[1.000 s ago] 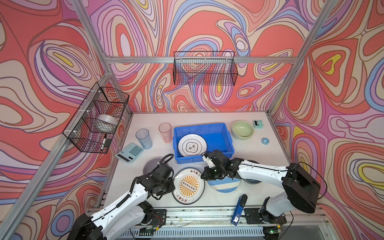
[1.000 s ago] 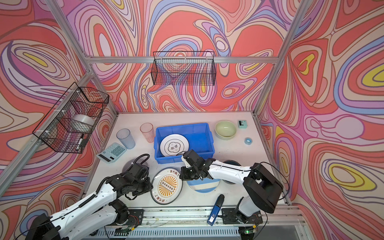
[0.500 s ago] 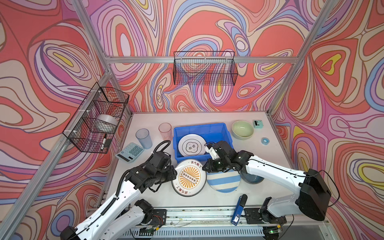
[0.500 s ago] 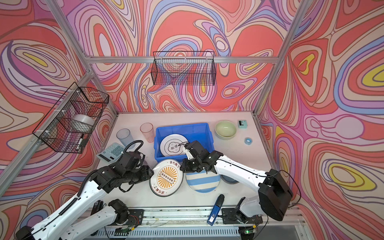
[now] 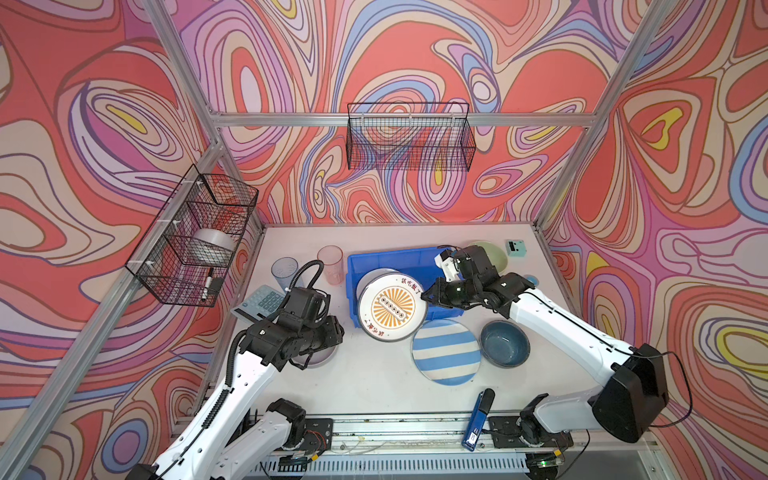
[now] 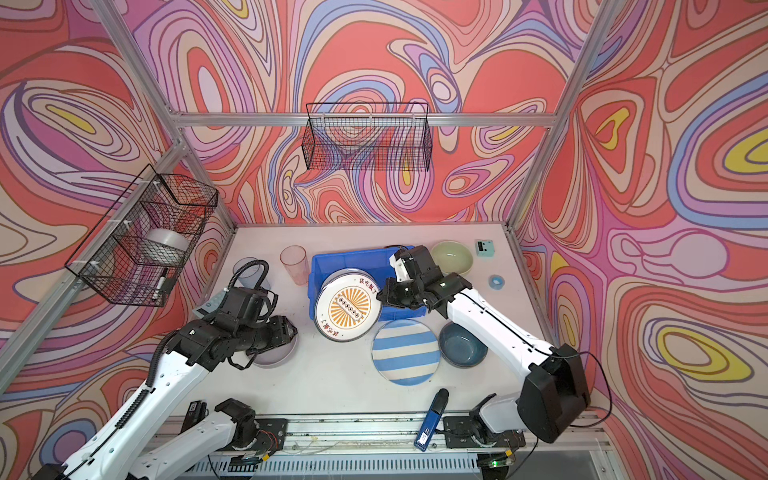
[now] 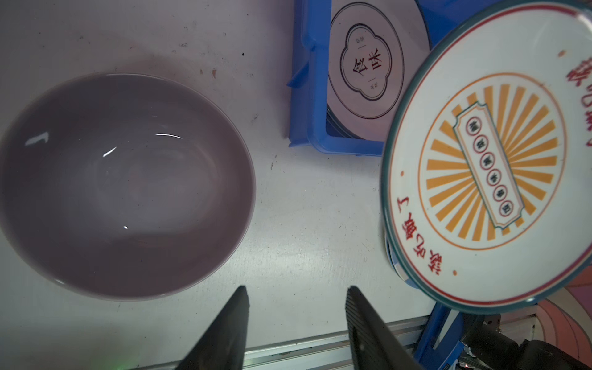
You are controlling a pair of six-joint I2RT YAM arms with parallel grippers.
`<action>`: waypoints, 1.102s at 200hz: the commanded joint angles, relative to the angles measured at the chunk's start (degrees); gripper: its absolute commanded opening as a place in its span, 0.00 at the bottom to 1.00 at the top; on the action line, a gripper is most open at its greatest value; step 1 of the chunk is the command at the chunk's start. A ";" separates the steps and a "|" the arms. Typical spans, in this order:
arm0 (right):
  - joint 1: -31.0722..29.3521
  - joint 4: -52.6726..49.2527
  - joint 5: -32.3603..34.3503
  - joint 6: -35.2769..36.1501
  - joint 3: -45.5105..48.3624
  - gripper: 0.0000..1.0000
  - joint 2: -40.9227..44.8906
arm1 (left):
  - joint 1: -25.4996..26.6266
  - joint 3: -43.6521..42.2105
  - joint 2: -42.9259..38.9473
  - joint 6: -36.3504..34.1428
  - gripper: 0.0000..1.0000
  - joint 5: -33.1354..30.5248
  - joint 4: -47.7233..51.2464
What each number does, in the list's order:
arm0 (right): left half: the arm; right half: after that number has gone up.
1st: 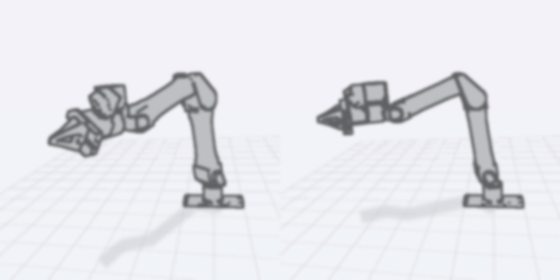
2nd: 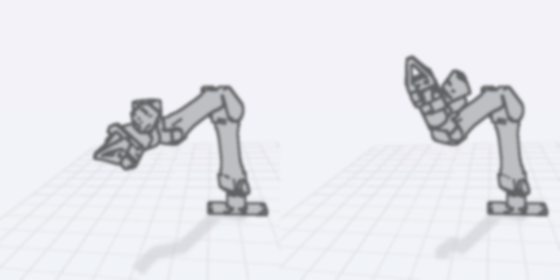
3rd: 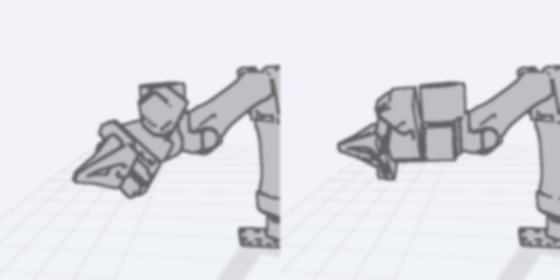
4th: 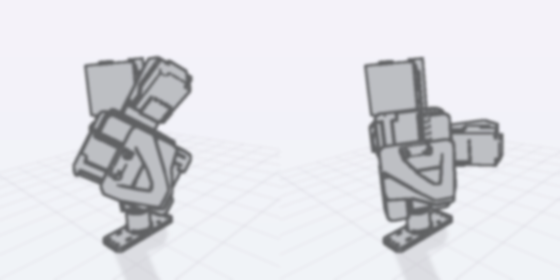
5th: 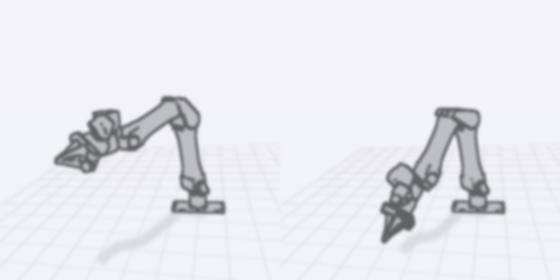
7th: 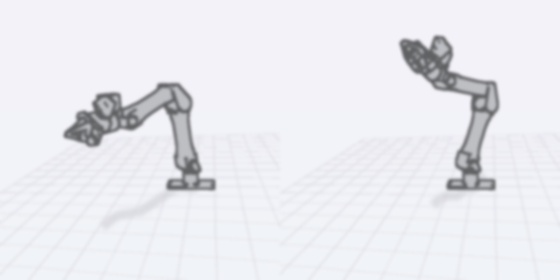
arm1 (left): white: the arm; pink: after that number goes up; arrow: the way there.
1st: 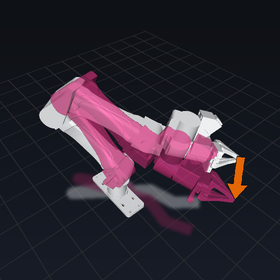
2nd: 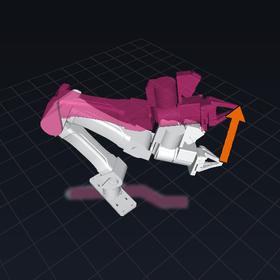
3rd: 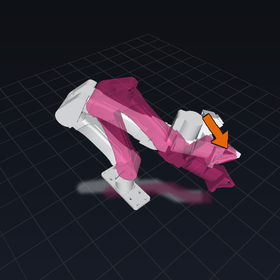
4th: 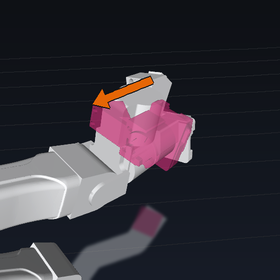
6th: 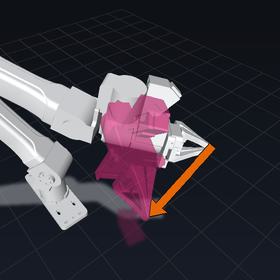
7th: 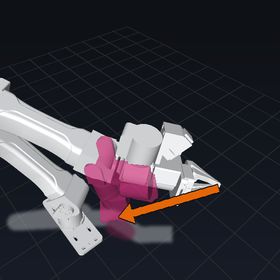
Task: Place the mixed dishes into the plastic bin
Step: 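Close both grippers on the sunburst plate's edges and lift it over the bin, then lower the sunburst plate into the blue bin and open both grippers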
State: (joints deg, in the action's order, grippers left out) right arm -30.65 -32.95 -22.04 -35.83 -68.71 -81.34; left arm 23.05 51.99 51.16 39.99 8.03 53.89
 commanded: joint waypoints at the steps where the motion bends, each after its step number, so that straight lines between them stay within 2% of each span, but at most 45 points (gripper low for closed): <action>1: 2.47 2.51 -1.20 1.35 -3.84 0.00 -2.57 | -0.80 1.88 1.00 -2.15 0.53 0.95 1.32; 36: 5.54 4.68 -0.49 1.96 -8.78 0.00 -8.20 | -1.51 2.96 3.82 -3.51 0.53 0.68 -1.09; 94: 6.23 8.49 0.46 2.96 -14.65 0.00 -17.86 | -2.94 6.55 13.01 -6.43 0.46 0.07 -6.30; 126: 6.40 10.97 0.95 2.24 -15.05 0.00 -20.61 | -3.65 9.45 18.80 -8.70 0.43 -0.55 -8.27; 153: 6.43 12.18 0.60 1.70 -14.97 0.00 -23.53 | -4.24 11.30 23.77 -10.18 0.37 0.47 -9.98; 220: 6.40 15.18 -3.39 1.83 -13.35 0.00 -27.33 | -4.44 13.36 33.67 -11.33 0.31 1.70 -13.13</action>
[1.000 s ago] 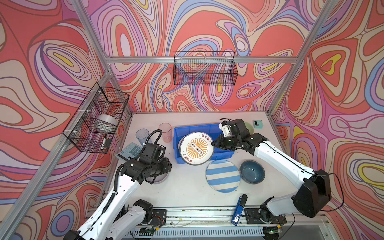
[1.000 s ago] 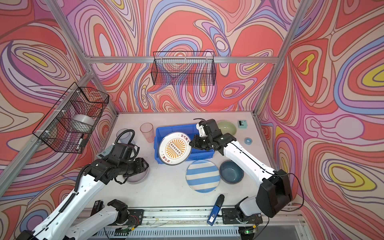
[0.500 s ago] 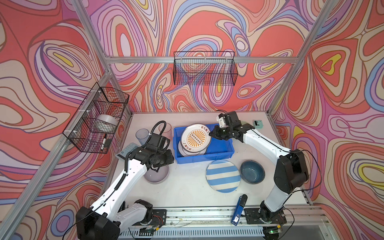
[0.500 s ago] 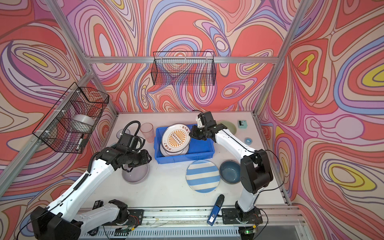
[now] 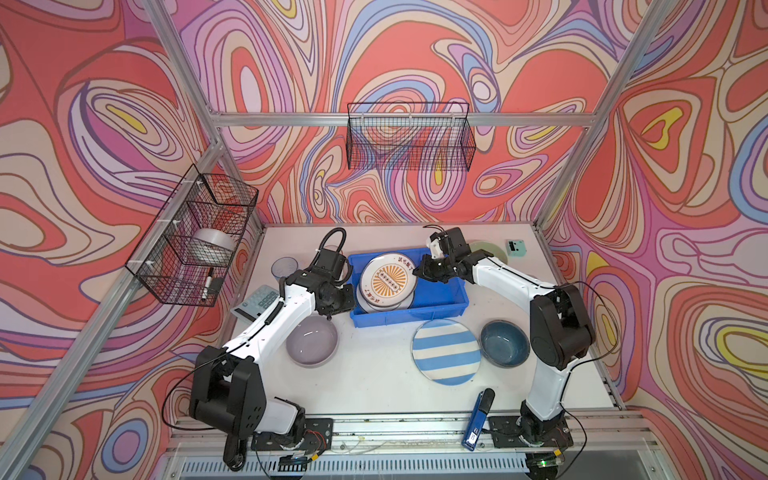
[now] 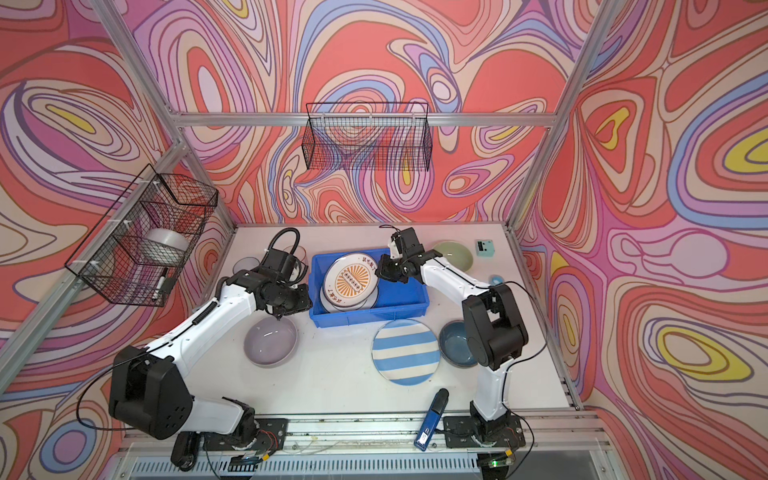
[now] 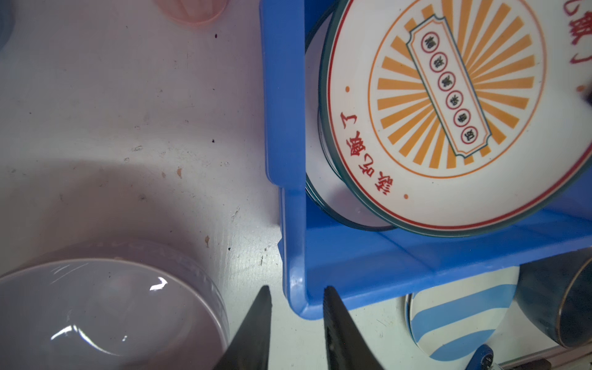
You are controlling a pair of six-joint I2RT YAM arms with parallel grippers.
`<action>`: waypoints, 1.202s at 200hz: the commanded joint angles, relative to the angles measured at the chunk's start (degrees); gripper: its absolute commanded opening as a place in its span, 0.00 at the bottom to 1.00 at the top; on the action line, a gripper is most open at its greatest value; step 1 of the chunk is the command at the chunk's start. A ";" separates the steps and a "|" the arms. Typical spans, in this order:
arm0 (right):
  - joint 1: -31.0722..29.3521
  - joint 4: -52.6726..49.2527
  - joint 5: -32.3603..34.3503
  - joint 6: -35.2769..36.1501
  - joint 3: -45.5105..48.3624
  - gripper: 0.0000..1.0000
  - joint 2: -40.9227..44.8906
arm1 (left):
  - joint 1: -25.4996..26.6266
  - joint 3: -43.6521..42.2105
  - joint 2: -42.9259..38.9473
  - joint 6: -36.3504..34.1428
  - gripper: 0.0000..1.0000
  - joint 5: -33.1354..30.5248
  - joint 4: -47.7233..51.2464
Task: Place the mixed dishes into the plastic bin
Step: 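Lower the sunburst plate into the blue bin and open both grippers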
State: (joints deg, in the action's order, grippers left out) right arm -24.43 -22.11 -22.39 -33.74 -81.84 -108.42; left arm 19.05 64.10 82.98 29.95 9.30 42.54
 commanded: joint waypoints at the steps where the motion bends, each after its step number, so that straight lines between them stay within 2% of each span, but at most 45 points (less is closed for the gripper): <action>1: 0.17 4.35 -3.07 -0.27 -0.18 0.00 -0.28 | -0.43 1.23 1.93 -1.30 0.31 0.40 -1.82; 60: 0.08 3.39 -5.13 1.63 0.66 0.00 -2.24 | -0.46 2.10 6.87 -1.43 0.29 1.60 -2.94; 137: 0.08 2.91 -6.79 2.54 1.58 0.00 -4.07 | -0.47 2.05 8.47 -0.87 0.25 1.38 -3.93; 170: 0.13 1.18 -5.21 3.51 1.55 0.11 -4.42 | -0.42 2.25 8.62 -0.69 0.24 1.22 -3.97; 205: -0.06 -1.11 -3.56 5.12 0.63 0.14 -4.90 | -0.42 2.59 8.69 -0.51 0.24 1.37 -4.16; 240: -0.53 -2.83 -2.57 6.12 -0.54 0.22 -5.54 | -0.43 3.22 8.80 -0.42 0.24 1.65 -4.22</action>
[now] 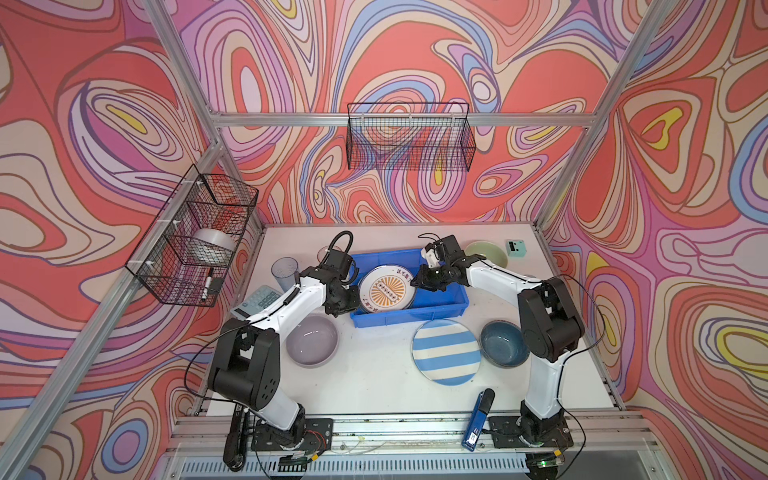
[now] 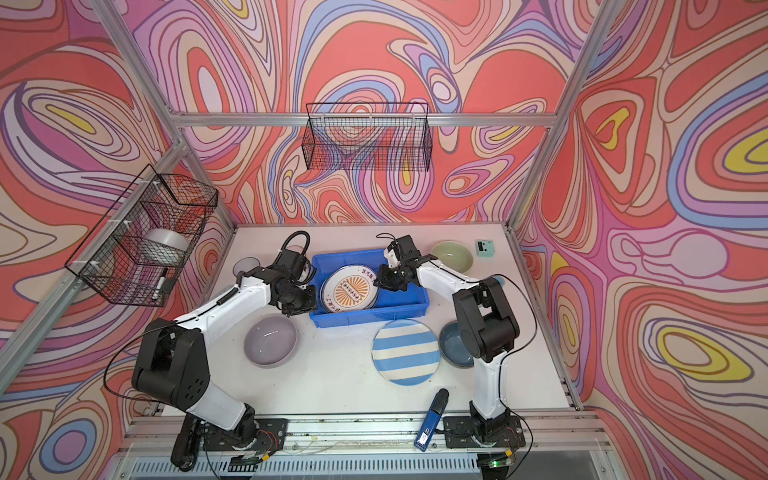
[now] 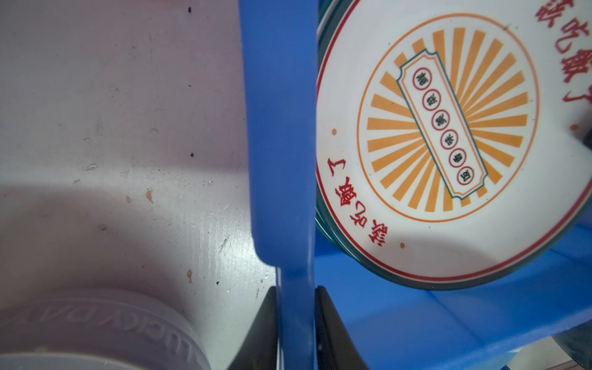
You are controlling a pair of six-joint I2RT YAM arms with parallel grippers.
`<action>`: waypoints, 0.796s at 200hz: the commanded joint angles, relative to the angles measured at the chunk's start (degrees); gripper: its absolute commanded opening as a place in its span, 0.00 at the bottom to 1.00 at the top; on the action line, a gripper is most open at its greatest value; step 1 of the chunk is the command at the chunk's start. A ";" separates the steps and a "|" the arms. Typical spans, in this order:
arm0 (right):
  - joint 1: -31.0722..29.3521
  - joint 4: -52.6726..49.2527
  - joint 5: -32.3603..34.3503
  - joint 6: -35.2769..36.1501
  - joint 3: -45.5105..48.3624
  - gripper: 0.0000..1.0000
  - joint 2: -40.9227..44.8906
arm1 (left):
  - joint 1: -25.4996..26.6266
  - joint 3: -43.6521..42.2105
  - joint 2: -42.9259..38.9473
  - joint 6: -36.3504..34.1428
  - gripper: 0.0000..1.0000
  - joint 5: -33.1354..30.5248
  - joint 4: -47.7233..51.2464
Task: Place the mixed dishes into the plastic bin
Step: 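Lower the sunburst plate into the blue bin and open both grippers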
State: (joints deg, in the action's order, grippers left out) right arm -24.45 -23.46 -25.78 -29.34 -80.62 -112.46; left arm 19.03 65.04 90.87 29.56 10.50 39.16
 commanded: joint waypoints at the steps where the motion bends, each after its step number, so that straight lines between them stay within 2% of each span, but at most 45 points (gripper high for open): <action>1: -0.55 -1.57 0.86 1.78 -1.79 0.22 -1.56 | -0.40 2.28 0.90 -0.03 0.24 0.46 -0.84; 57: -2.59 -6.64 4.72 4.51 -5.58 0.38 -3.32 | -0.40 3.15 1.22 -0.38 0.23 0.31 -0.66; 132: -4.66 -12.85 9.51 6.05 -11.06 0.52 -5.37 | -0.39 4.73 2.31 -0.82 0.23 0.12 -0.60; 159: -5.00 -13.94 9.77 6.63 -11.98 0.54 -5.56 | -0.42 5.28 2.90 -0.91 0.22 0.30 -0.48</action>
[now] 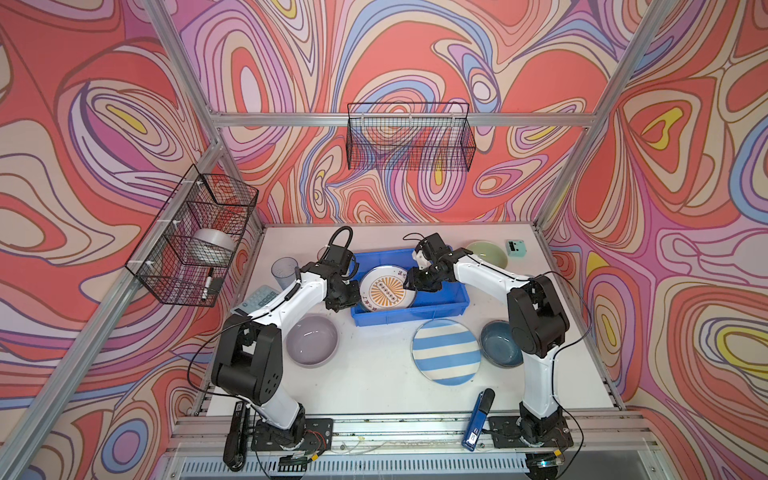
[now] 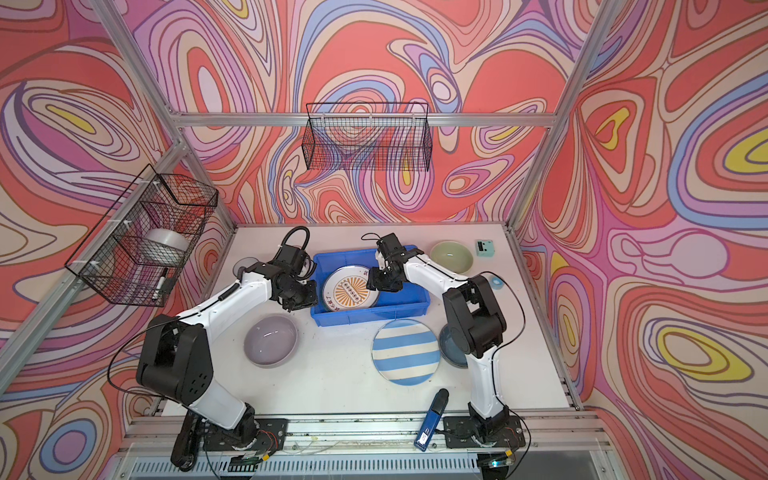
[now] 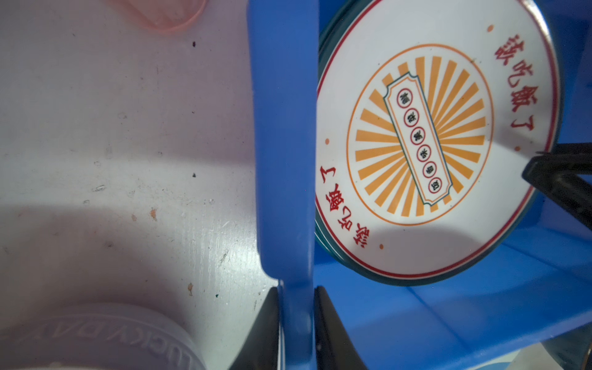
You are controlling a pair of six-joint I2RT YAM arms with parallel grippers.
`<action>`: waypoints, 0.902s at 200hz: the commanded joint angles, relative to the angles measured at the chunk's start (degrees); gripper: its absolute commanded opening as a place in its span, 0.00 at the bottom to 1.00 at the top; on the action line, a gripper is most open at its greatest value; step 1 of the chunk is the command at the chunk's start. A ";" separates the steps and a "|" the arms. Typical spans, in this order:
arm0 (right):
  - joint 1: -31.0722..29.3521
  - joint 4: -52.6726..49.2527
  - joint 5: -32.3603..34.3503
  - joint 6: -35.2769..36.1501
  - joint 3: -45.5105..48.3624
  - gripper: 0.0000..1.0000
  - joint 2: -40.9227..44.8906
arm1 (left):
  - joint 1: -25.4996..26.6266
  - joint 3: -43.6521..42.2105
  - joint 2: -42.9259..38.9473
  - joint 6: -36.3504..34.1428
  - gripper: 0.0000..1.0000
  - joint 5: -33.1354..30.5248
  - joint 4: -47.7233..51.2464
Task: Place the mixed dishes into the plastic bin
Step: 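Lower the sunburst plate into the blue bin and open both grippers, then raise both grippers from the bin and move to the striped plate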
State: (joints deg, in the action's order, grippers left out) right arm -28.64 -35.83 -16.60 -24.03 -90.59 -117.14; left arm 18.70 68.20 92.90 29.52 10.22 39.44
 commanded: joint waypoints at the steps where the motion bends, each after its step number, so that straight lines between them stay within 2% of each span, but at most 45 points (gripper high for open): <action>1: -0.80 -1.63 0.60 1.34 -2.03 0.54 -0.89 | -0.08 2.15 0.87 -0.87 0.22 0.59 -0.77; 37: -0.85 -2.56 0.22 1.79 -2.57 0.62 -0.81 | -0.15 2.37 0.66 -1.11 0.22 0.64 -0.77; 102: -0.89 -3.75 -0.93 2.35 -3.11 0.63 -0.70 | -0.25 2.55 -1.68 -1.66 0.24 0.59 0.45; 120: -0.89 -4.71 2.03 2.32 -2.75 0.63 1.51 | -0.25 2.88 -3.12 -2.00 0.27 0.46 1.64; 156: -0.90 -10.20 11.16 2.59 -1.61 0.61 8.01 | -0.25 3.26 -7.61 -3.87 0.44 0.10 5.25; 180: -0.89 -12.79 14.36 2.52 1.55 0.60 13.95 | 0.19 1.85 -12.23 -4.16 0.45 0.75 8.19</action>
State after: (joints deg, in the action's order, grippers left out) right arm -29.34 -44.56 -8.45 -21.91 -91.39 -110.89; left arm 18.70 69.78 85.65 26.96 10.50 42.26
